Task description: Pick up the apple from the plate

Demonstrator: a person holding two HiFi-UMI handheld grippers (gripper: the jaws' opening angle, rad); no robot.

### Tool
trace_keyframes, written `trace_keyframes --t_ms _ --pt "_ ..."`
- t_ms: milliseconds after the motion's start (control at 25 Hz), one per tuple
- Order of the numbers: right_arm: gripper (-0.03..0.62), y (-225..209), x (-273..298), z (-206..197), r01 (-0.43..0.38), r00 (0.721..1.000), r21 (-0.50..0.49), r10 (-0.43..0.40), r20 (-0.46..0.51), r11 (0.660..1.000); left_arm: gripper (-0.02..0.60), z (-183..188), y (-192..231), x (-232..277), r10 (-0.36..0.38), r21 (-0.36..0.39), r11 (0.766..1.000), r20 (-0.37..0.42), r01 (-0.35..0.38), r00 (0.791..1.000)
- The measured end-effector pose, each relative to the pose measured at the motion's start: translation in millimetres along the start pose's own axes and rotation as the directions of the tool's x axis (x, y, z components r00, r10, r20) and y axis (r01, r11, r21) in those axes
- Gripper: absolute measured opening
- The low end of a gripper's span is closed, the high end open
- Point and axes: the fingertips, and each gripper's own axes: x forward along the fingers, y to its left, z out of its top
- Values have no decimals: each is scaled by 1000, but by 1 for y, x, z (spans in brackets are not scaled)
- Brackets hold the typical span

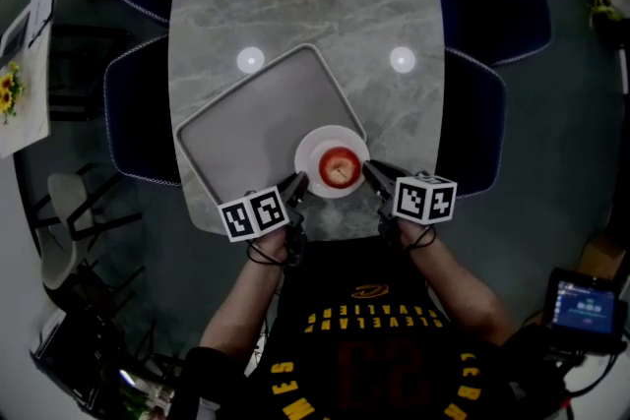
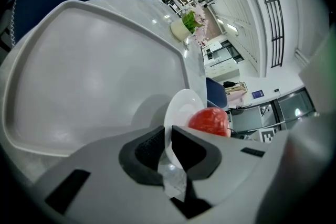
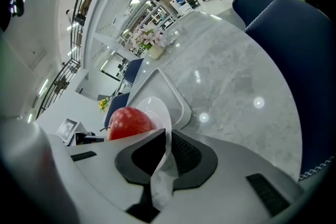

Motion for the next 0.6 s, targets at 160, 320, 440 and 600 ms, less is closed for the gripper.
trace_keyframes --t_ms 160,320,440,600 --pt "44 -17 -19 -6 5 1000 9 -5 9 1000 43 -19 -13 10 -2 9 1000 -10 3 1000" --pt "44 -36 -35 -14 13 1000 23 -13 16 1000 43 -37 -25 22 -2 21 1000 -25 3 1000" --pt "44 -51 -45 -18 23 999 29 -23 23 999 43 -50 -32 31 -3 33 999 -38 4 999" --pt "44 -66 -58 -24 33 999 39 -34 28 999 43 -66 -40 41 -1 43 999 -58 4 998"
